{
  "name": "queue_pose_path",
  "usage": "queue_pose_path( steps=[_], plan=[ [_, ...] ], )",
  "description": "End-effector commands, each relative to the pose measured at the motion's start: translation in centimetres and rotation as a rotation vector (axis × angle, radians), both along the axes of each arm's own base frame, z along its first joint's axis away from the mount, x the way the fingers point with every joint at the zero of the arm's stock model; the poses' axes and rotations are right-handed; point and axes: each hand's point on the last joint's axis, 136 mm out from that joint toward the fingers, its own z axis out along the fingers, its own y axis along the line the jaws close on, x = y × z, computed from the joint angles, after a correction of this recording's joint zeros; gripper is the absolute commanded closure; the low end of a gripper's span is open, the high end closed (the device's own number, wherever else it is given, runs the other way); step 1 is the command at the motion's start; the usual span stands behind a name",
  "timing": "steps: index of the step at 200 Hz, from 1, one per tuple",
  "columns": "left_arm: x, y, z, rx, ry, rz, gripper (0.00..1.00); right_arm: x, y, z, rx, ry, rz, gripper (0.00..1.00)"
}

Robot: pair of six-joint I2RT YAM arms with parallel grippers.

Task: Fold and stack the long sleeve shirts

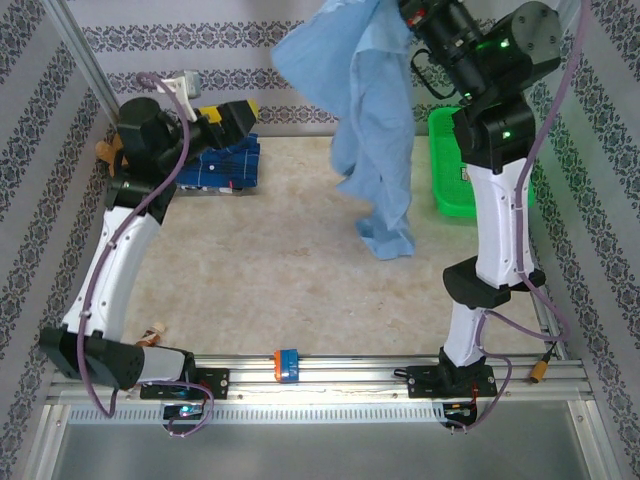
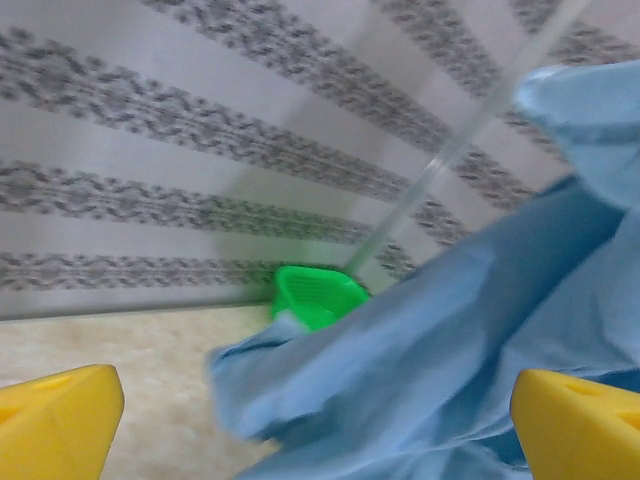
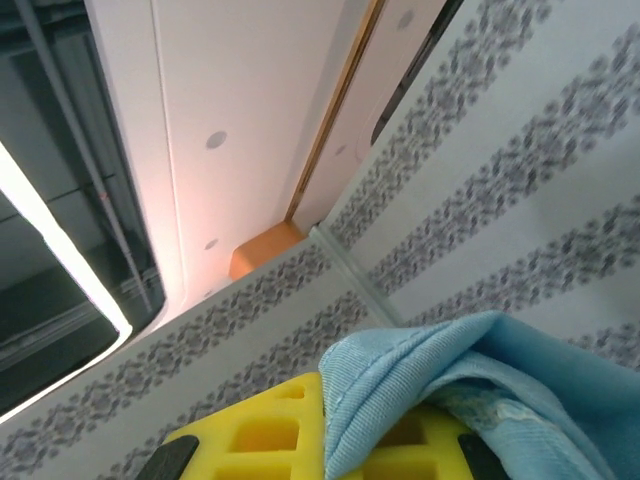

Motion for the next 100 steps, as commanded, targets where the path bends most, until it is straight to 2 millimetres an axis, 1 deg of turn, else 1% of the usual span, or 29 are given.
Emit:
queue_pose_path(
  steps=[1, 7, 19, 24, 31, 57, 75, 89, 100],
  plan=[
    [-3.6, -1.6, 2.7, -0.076, -0.13, -0.149, 0.01, -0.5, 1.6, -0.7, -0.023, 0.022, 0.058, 1.0],
    [-4.3, -1.7, 3.1, -0.098, -0.153, -0.162, 0.01, 0.2, 2.1, -1.7, -0.046, 0.054, 0.061, 1.0],
    [-5.8, -1.8, 4.3, -0.142, -0.207, -0.199, 0.01, 1.0, 2.5, -2.7, -0.056, 0.09, 0.067, 1.0],
    [-6.3, -1.9, 4.7, -0.158, -0.225, -0.213, 0.01, 1.6, 2.7, -3.5, -0.064, 0.114, 0.078, 1.0],
    [-6.9, -1.9, 4.9, -0.173, -0.245, -0.23, 0.01, 2.0, 2.9, -4.1, -0.071, 0.132, 0.087, 1.0],
    [-7.7, -2.0, 4.0, -0.208, -0.243, -0.251, 0.01, 3.1, 3.7, -5.7, -0.098, 0.18, 0.119, 1.0],
    [-8.6, -2.9, 4.1, -0.237, -0.263, -0.317, 0.01, 4.1, 3.9, -7.1, -0.125, 0.218, 0.135, 1.0],
    [-8.8, -3.4, 3.2, -0.231, -0.231, -0.34, 0.01, 5.3, 3.6, -8.5, -0.132, 0.264, 0.137, 1.0],
    [-8.7, -3.4, 2.1, -0.224, -0.201, -0.329, 0.01, 6.2, 3.5, -9.6, -0.135, 0.304, 0.143, 1.0]
  ],
)
